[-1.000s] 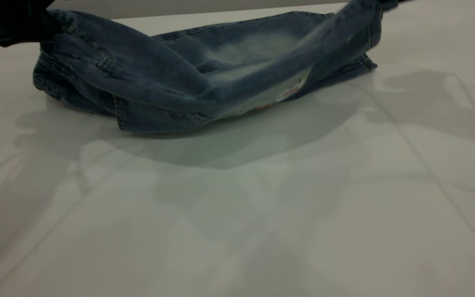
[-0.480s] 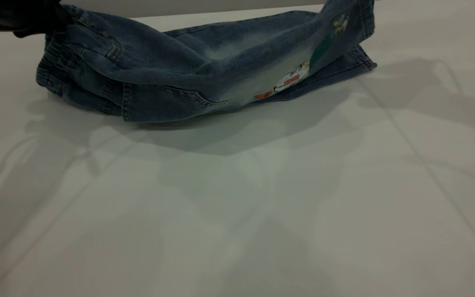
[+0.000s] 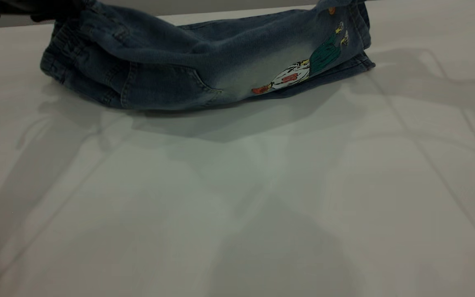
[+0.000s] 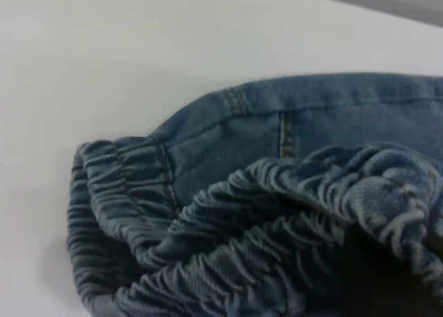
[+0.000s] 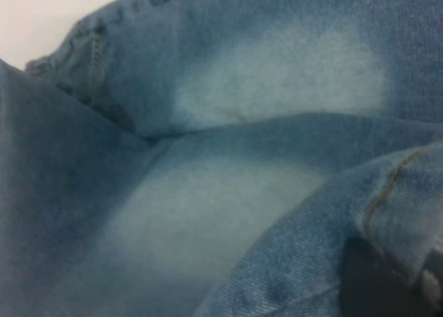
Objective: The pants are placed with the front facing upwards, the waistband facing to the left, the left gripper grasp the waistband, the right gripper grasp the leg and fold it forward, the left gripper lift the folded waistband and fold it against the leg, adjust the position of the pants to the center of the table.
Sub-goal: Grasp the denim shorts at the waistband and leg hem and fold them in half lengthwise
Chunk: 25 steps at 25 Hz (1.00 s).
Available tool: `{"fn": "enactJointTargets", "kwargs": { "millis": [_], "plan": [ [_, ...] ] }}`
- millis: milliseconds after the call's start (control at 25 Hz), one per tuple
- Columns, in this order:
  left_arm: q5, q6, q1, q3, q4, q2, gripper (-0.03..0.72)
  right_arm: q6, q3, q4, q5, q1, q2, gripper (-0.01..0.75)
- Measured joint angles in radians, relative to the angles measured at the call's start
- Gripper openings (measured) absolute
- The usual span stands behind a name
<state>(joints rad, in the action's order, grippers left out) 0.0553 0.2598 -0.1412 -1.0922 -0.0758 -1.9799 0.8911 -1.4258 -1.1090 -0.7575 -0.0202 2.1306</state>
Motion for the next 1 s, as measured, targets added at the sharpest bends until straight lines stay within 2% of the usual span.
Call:
{"fn": "enactJointTargets", "kwargs": {
  "millis": [240,480,1000],
  "plan": [
    [-0.043,-0.023,0.015,-0.075,0.000,-0.055,0.075,-0.053,-0.083,0.068,-0.009,0.000,0.050,0.018],
    [-0.072,-0.023,0.042,-0.139,0.000,-0.105,0.075,-0.053,-0.164,0.069,-0.018,0.000,0.107,0.018],
    [-0.108,-0.022,0.053,-0.274,-0.001,-0.201,0.075,-0.055,-0.307,0.074,-0.023,0.000,0.230,0.018]
  ]
}}
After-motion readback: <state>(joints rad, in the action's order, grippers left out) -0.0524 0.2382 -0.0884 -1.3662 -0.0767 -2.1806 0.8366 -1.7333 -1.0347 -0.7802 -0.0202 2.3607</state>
